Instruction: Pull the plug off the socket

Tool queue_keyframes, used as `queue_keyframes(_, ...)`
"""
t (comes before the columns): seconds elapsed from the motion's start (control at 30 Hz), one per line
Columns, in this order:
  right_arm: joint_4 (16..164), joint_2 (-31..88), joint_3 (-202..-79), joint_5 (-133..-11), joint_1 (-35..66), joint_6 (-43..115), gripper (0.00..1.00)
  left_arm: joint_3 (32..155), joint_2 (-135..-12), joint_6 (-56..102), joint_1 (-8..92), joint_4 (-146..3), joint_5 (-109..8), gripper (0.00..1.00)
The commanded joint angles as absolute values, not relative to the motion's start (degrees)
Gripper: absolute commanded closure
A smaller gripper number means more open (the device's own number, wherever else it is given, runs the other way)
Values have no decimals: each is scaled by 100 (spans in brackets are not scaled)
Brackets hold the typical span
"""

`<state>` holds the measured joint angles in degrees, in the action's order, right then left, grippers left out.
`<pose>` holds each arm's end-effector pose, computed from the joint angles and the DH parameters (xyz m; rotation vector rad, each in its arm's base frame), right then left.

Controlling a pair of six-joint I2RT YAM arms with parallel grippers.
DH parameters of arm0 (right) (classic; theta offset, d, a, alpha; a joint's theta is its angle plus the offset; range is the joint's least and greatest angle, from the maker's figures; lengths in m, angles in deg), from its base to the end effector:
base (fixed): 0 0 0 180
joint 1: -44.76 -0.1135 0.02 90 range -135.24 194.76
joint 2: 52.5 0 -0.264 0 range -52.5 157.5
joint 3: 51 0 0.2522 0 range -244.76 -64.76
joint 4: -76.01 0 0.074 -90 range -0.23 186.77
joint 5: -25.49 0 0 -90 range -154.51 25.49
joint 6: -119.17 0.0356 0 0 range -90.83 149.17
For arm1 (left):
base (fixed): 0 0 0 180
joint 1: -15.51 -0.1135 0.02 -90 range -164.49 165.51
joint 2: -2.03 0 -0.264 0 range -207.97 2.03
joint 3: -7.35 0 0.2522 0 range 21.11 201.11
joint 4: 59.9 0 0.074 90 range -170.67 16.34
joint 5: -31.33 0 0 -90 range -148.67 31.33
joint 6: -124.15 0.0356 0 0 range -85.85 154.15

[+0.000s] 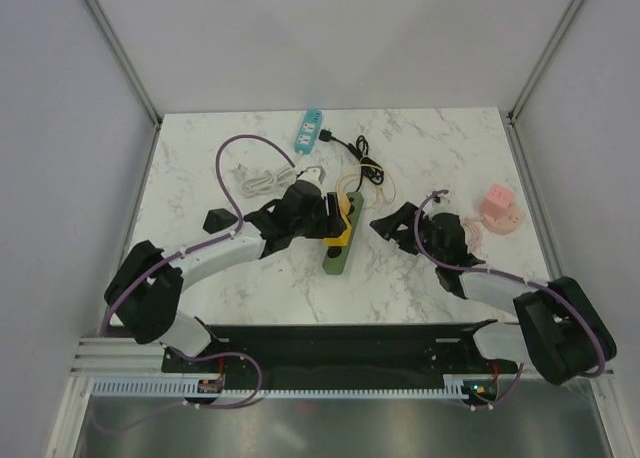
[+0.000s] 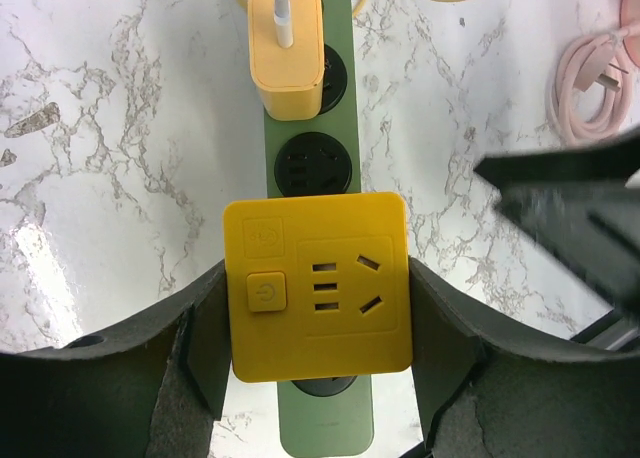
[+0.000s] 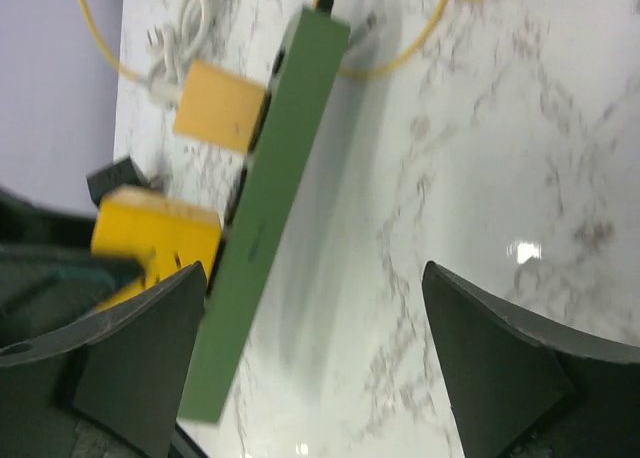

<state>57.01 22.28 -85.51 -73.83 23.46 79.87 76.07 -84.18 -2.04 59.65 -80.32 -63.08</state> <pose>0.2260 0.0943 0.1656 0.4129 2.0278 0.9667 0.2384 -0.2275 0.2339 0.1171 2.3145 -0.6622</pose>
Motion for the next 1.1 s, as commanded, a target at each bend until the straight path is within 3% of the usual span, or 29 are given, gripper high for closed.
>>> queue_keyframes(0.0, 5917, 1484, -7848, -7804, 2121, 7743, 2, 7648, -8348, -610, 6016, -7384, -6527, 98)
queue_keyframes(0.3, 5365, 1104, -7249, -8200, 1453, 8023, 2, 7621, -8656, -953, 6209, -6769, -6351, 98)
queue_keyframes(0.7, 3019, 3081, -7328, -8517, 1092, 8735, 4, 7894, -8964, -1094, 6534, -6690, -6403, 98)
queue_keyframes(1.0, 2911, 3531, -7214, -7728, 1074, 8824, 25, 7841, -8894, -1366, 6657, -6559, -6386, 98)
queue_keyframes(1.07, 3279, 3250, -7232, -7446, 1074, 8727, 36, 7719, -8797, -1541, 6657, -6401, -6299, 98)
